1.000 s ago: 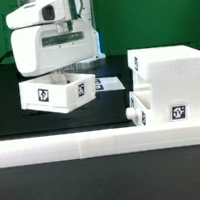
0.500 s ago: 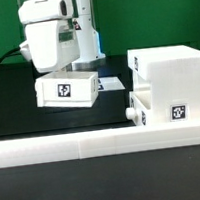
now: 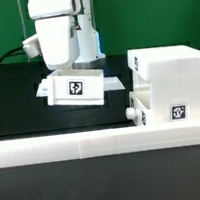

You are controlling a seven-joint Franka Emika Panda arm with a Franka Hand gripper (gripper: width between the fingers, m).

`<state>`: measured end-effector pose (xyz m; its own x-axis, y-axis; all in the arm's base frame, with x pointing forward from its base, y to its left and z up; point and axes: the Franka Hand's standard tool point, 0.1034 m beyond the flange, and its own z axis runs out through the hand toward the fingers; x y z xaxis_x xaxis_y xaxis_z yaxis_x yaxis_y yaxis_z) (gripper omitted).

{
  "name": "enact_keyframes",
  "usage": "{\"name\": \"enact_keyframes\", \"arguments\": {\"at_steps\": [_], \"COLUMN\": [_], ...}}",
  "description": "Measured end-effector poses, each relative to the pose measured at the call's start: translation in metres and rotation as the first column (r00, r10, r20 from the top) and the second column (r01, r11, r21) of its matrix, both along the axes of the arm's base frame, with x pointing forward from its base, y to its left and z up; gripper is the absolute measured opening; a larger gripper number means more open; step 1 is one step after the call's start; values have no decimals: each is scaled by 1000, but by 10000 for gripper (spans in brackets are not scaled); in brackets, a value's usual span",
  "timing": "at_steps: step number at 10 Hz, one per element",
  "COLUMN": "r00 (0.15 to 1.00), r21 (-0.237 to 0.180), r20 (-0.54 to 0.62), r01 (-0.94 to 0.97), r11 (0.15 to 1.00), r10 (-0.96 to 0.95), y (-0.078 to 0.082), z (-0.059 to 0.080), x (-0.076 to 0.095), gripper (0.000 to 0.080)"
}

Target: Assemble drawer

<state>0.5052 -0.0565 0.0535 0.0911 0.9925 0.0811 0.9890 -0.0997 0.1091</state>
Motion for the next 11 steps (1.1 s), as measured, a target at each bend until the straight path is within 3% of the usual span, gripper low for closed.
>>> {"name": "enact_keyframes", "arguments": {"at_steps": [2, 6, 11], "r00": [1000, 1000, 998], "r21": [31, 33, 39], "r20": [5, 2, -60], "r01": [4, -19, -31], "r11": [1000, 999, 999], "r10": [-4, 19, 33], "y": [-16, 1, 2], "z": [-4, -2, -3], "x": [0, 5, 3], "gripper": [41, 41, 41]}}
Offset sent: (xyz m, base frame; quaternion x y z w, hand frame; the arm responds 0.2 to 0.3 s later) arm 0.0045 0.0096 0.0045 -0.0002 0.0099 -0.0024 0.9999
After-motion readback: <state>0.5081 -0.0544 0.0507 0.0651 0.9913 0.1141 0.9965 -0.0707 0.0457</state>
